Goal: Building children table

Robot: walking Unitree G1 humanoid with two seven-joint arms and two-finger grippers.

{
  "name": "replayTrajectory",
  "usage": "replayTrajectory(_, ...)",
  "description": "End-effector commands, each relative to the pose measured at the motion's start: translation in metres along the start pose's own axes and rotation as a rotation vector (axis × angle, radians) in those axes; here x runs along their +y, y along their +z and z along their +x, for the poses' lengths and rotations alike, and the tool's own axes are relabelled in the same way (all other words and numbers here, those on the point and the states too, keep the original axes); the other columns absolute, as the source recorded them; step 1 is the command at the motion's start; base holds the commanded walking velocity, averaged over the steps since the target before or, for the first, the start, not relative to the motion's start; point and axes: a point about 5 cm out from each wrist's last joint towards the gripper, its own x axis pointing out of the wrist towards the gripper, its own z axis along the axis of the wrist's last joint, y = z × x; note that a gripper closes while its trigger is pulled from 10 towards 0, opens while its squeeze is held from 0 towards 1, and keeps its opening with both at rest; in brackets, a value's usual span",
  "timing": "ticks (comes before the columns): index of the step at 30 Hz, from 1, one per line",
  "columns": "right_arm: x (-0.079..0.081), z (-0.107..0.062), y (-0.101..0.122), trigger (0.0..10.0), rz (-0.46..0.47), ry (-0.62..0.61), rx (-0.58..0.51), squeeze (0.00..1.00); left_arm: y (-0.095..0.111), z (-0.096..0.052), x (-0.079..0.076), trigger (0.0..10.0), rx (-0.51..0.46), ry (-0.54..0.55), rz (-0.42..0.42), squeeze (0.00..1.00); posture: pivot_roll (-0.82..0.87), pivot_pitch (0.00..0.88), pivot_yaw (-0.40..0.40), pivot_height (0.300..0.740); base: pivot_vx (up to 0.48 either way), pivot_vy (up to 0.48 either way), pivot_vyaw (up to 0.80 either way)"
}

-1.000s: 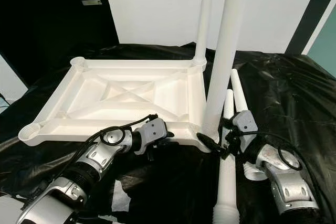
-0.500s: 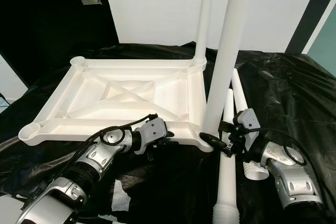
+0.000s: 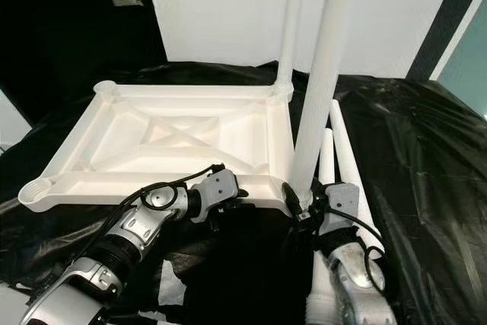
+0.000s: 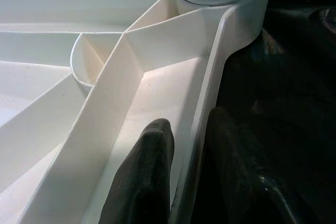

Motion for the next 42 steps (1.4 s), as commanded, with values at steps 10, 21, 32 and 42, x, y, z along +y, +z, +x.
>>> replayTrajectory(10, -0.017, -0.001, -0.008, 10.0, -0.007, -0.162, 0.058, 1.00, -0.037, 0.005, -0.028, 10.0, 0.145, -0.132, -0.091, 0.00, -0.01, 0.000, 0.011, 0.740, 0.000, 0.000, 0.00)
replayTrajectory(21, -0.023, 0.018, 0.013, 10.0, -0.126, 0.398, 0.016, 0.00, -0.035, 0.012, -0.031, 10.0, 0.127, -0.126, -0.102, 0.00, 0.00, 0.000, -0.014, 0.740, 0.000, 0.000, 0.00)
replayTrajectory(32, -0.037, 0.023, 0.008, 0.0, -0.195, 0.648, 0.128, 0.00, -0.038, 0.010, -0.033, 10.0, 0.127, -0.112, -0.120, 0.00, 0.02, 0.000, -0.030, 0.740, 0.000, 0.000, 0.00)
replayTrajectory(42, -0.040, 0.024, 0.004, 0.0, -0.164, 0.644, 0.156, 0.00, -0.039, 0.009, -0.032, 10.0, 0.128, -0.107, -0.124, 0.00, 0.02, 0.000, -0.021, 0.740, 0.000, 0.000, 0.00)
